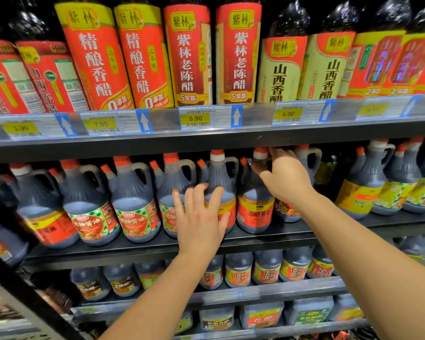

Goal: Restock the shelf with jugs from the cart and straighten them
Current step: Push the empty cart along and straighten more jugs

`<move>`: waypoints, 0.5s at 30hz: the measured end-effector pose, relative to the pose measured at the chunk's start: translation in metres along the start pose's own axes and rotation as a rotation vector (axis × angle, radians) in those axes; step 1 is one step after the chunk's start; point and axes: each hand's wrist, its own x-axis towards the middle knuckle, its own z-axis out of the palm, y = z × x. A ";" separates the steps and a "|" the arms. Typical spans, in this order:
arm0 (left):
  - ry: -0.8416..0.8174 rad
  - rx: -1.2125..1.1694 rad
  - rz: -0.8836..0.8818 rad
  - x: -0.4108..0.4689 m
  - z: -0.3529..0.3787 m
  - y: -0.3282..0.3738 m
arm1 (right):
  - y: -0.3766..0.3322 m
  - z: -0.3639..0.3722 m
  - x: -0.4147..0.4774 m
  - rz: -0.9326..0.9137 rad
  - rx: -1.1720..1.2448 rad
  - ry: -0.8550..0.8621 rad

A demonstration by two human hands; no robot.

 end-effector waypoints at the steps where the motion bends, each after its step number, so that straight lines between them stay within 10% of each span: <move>1: -0.002 -0.007 -0.005 0.001 -0.001 0.001 | 0.001 0.000 -0.001 -0.016 0.009 0.003; 15: 0.053 -0.082 0.146 0.011 0.005 0.059 | 0.070 -0.025 -0.009 0.193 -0.154 0.230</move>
